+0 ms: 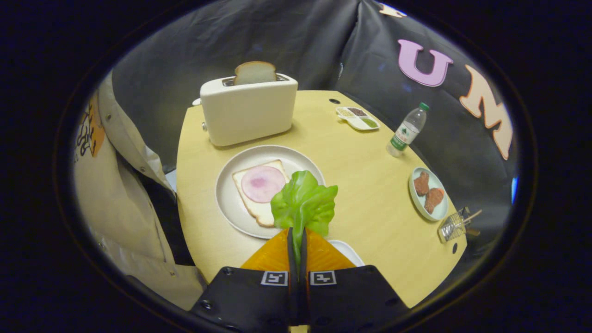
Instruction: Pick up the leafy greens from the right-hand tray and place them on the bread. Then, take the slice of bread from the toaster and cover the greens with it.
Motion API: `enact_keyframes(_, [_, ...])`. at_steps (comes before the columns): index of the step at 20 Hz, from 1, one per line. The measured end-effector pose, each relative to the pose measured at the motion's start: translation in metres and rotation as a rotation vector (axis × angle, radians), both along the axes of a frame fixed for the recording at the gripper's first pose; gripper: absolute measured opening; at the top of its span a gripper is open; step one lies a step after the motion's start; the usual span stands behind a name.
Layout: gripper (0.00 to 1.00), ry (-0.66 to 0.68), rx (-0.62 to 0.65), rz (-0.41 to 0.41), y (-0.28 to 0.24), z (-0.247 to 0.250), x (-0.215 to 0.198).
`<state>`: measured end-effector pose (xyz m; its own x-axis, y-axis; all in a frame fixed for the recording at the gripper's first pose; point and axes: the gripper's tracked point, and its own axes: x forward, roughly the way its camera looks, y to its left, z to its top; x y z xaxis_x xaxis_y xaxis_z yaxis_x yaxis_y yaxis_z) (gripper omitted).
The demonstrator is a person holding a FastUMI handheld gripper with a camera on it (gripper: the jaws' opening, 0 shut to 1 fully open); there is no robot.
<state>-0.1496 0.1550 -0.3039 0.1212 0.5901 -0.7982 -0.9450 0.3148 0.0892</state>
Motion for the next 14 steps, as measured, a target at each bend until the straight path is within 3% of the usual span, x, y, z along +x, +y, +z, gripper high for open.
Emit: enact_keyframes(14, [0.04, 0.053, 0.02, 0.157, 0.077, -0.007, -0.033])
